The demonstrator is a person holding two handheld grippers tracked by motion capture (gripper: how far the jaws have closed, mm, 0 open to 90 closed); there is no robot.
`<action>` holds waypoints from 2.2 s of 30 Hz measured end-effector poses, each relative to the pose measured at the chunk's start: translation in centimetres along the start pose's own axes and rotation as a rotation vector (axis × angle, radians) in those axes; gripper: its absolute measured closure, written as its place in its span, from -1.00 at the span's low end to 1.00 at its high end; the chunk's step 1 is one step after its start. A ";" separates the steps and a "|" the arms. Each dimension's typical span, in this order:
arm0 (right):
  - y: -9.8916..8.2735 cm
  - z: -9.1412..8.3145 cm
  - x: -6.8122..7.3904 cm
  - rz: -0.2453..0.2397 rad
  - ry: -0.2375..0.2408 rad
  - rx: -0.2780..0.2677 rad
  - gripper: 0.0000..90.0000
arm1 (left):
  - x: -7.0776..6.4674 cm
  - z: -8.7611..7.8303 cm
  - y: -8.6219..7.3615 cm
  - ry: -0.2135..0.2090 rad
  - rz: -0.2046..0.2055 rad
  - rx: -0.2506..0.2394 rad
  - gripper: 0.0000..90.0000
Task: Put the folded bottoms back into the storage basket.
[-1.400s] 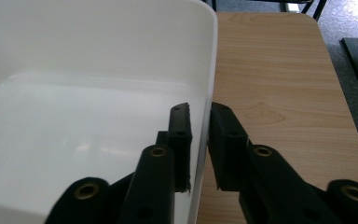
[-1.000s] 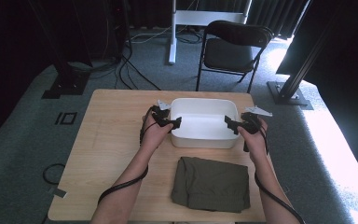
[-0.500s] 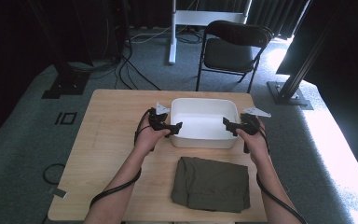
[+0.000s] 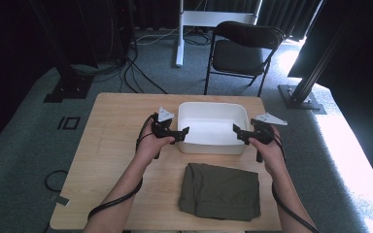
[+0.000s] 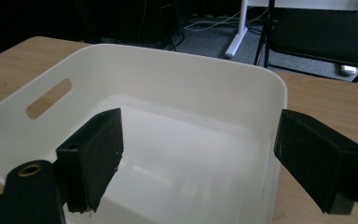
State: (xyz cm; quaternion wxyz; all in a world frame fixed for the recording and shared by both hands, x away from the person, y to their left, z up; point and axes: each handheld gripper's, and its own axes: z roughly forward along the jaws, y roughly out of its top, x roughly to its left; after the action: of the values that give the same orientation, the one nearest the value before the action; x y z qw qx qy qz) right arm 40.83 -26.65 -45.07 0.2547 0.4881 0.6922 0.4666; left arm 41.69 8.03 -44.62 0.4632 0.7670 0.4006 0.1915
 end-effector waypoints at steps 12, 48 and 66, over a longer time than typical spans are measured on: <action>-0.7 -2.7 0.0 -0.014 -0.020 0.002 -0.67 | -1.5 -1.2 -0.7 -0.046 0.036 0.018 -0.61; -7.6 -6.7 0.8 0.033 0.000 0.049 -0.67 | -4.6 -2.1 -6.8 -0.130 0.035 0.116 -0.61; -12.3 -8.2 2.3 0.068 0.025 0.138 -0.67 | -8.4 -2.2 -9.3 -0.226 0.022 0.185 -0.61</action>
State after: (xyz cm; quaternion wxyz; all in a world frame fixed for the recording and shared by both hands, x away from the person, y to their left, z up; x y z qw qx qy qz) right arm 27.96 -28.85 -52.25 0.1956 0.5219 0.7089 0.4322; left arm 31.09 4.96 -50.94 0.4304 0.8275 0.3534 0.0714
